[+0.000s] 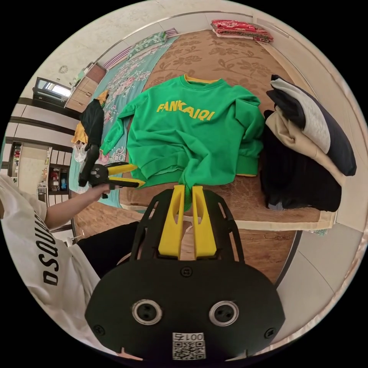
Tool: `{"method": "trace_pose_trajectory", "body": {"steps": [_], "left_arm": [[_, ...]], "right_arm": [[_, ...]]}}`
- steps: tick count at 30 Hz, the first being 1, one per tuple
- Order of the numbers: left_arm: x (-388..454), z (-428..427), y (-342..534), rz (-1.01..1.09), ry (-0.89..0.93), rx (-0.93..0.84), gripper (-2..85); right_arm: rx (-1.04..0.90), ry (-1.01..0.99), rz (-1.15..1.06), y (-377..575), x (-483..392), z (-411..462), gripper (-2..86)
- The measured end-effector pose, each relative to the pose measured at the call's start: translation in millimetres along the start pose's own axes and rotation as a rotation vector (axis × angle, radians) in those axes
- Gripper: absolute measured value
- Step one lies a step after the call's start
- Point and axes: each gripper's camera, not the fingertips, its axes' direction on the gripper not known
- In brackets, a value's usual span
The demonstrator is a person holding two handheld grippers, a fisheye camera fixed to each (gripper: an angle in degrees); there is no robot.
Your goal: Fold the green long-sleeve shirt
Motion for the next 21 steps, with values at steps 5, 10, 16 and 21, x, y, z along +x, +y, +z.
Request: {"method": "trace_pose_trajectory", "body": {"steps": [5, 10, 16, 21], "left_arm": [[20.9, 16.6, -11.0, 0.072, -0.24, -0.051, 7.3], [-15.5, -36.9, 9.9, 0.065, -0.12, -0.054, -0.1], [-87.7, -125.4, 64.2, 0.056, 0.21, -0.136, -1.4], [-144.6, -162.6, 115.5, -0.122, 0.355, -0.044, -1.3]], "right_arm": [[0.007, -0.01, 0.01, -7.8, 3.1, -4.3, 1.4], [0.004, 0.157, 0.007, -14.1, 12.8, -30.7, 1.5], [-0.064, 0.114, 0.038, -4.6, 13.9, -41.6, 2.1], [-0.145, -0.1, 0.088, 11.7, 3.1, -17.9, 2.2]]}}
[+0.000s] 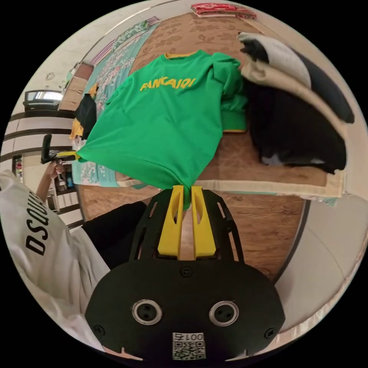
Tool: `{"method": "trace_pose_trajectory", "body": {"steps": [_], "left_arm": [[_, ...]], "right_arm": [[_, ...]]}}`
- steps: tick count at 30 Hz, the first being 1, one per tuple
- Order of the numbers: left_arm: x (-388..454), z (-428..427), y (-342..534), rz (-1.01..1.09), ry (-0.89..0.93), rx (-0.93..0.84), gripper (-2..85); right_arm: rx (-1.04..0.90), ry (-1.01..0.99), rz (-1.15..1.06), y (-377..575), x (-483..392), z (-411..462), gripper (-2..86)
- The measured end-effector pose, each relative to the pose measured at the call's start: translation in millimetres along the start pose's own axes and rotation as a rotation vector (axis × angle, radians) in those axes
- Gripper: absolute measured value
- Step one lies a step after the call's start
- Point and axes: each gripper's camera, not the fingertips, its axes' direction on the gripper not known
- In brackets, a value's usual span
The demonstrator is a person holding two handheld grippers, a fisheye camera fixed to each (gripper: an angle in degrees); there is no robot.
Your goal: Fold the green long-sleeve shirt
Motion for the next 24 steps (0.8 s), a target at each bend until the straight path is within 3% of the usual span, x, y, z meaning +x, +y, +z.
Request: {"method": "trace_pose_trajectory", "body": {"steps": [3, 10, 15, 18, 21, 24], "left_arm": [[-24.4, 9.6, 31.5, -0.106, -0.121, 0.011, -1.2], [-61.6, 50.6, 70.2, -0.234, -0.147, -0.04, -0.9], [-74.6, 35.4, 82.0, -0.247, -0.138, -0.038, -0.2], [-73.6, 26.3, 84.8, -0.221, -0.056, -0.044, 3.4], [-69.4, 13.0, 91.9, -0.18, -0.144, -0.13, 7.4], [-78.1, -12.0, 102.2, -0.254, -0.275, -0.09, 7.4]], "right_arm": [[-0.002, -0.037, 0.013, 12.5, -11.5, 39.6, 2.2], [-0.029, 0.063, -0.007, 10.1, -52.4, 66.3, 2.0], [-0.22, 0.01, -0.13, -8.7, -80.4, 73.1, 1.8], [-0.301, 0.159, -0.194, -18.2, -95.1, 60.1, 2.3], [-0.292, 0.329, -0.245, -36.7, -113.2, 20.8, 3.6], [-0.191, 0.415, -0.367, -81.2, -152.5, -26.0, 6.4]]}}
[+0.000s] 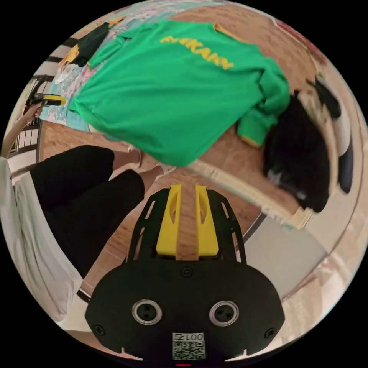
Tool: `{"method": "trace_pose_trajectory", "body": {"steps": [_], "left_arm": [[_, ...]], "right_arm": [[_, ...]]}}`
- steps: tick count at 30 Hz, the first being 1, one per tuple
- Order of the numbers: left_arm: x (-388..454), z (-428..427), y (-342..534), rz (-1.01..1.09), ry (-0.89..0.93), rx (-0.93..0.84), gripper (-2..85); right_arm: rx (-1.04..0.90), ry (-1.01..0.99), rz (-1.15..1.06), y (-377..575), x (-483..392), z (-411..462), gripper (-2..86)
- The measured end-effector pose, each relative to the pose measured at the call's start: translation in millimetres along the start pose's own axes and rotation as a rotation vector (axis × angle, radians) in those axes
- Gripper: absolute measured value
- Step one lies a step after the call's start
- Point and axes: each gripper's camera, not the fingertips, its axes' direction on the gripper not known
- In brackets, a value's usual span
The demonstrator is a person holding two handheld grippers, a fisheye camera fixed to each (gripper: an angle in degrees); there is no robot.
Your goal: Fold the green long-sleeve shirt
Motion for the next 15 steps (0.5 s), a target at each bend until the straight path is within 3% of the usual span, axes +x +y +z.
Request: {"method": "trace_pose_trajectory", "body": {"steps": [5, 8, 11, 15], "left_arm": [[-31.4, -46.8, -47.2, -0.018, -0.045, 0.296, 7.8], [-41.2, -41.0, -83.4, -0.053, -0.159, 0.259, 7.4], [-54.0, -36.1, -87.6, -0.259, -0.29, 0.193, 6.1], [-63.8, -41.0, -79.3, -0.27, -0.209, 0.246, 6.6]], "right_arm": [[0.364, 0.055, -0.239, -134.6, -19.8, -95.7, 8.9], [0.489, 0.111, -0.359, -250.8, -38.4, -126.9, 9.4], [0.415, 0.205, -0.439, -370.2, -61.4, -132.7, 10.4], [0.2, 0.299, -0.495, -492.3, -79.9, -118.2, 11.2]]}}
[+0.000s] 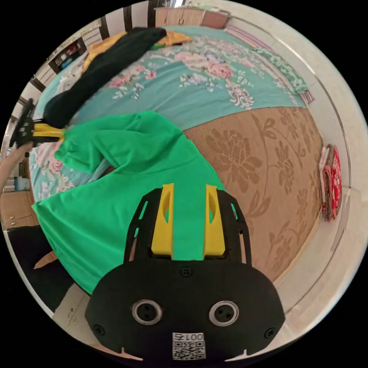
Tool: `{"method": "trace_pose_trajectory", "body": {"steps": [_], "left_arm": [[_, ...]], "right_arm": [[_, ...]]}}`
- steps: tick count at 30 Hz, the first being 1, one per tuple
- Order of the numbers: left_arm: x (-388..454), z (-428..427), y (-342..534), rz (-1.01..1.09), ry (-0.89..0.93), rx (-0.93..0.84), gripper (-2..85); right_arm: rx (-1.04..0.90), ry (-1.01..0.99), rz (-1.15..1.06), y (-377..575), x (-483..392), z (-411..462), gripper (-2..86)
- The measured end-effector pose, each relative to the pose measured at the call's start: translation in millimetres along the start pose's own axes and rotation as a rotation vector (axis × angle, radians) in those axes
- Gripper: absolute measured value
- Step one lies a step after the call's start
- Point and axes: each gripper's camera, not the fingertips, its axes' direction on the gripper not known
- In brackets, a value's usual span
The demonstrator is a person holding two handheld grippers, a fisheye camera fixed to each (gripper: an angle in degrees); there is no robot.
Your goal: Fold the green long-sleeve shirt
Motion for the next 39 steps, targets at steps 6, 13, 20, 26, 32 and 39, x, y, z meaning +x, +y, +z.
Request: {"method": "trace_pose_trajectory", "body": {"steps": [6, 13, 20, 26, 32, 39], "left_arm": [[-14.0, -8.7, 0.4, -0.04, 0.153, 0.0, 4.8], [0.5, -23.2, 12.1, -0.189, 0.258, 0.097, 5.0], [32.6, -39.2, 14.2, -0.373, 0.243, 0.074, -0.9], [70.3, -84.7, 24.8, -0.336, 0.249, 0.096, -1.4], [66.8, -159.9, -32.2, -0.003, -0.123, 0.251, -1.3], [10.1, -146.6, -110.1, 0.166, -0.235, 0.171, -1.3]], "right_arm": [[-0.109, -0.066, -0.04, -73.9, 24.2, 21.4, 12.5], [-0.127, -0.154, -0.112, -97.3, 46.8, 7.1, 12.7], [-0.101, -0.17, -0.151, -105.4, 56.4, -7.3, 12.7], [-0.063, -0.176, -0.162, -102.0, 58.4, -15.3, 12.5], [-0.062, -0.155, -0.133, -97.2, 55.7, -17.2, 12.3], [-0.048, -0.162, -0.055, -78.8, 47.6, -13.5, 11.2]]}}
